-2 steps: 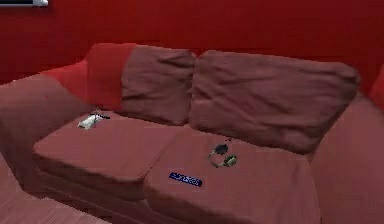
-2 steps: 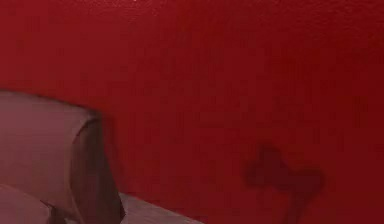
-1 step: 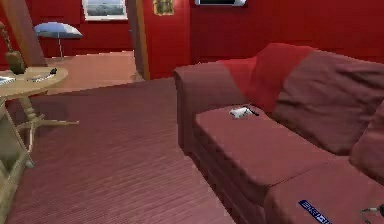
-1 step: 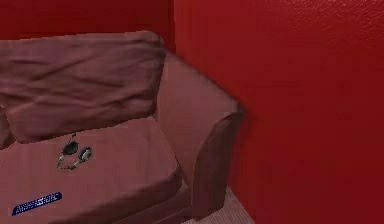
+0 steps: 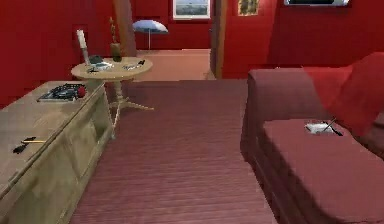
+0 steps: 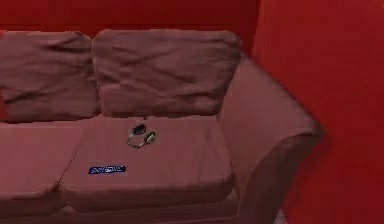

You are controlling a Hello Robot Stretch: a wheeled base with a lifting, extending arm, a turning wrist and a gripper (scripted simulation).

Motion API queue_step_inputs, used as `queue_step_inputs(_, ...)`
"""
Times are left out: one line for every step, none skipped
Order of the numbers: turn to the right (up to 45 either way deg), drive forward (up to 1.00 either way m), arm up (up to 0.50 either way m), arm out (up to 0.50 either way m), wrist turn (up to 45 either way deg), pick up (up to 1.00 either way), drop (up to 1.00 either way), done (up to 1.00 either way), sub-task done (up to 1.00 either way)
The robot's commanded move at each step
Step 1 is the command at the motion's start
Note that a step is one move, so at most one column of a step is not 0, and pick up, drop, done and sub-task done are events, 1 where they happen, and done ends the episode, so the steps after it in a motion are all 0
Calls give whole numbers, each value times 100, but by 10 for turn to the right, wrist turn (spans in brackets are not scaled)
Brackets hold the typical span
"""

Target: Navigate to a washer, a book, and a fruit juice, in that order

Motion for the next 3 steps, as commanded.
queue_step_inputs(0, 30, 0, 0, 0, 0, 0, 0, 0)
queue_step_inputs(-360, 0, 0, 0, 0, 0, 0, 0, 0)
queue_step_inputs(0, 20, 0, 0, 0, 0, 0, 0, 0)
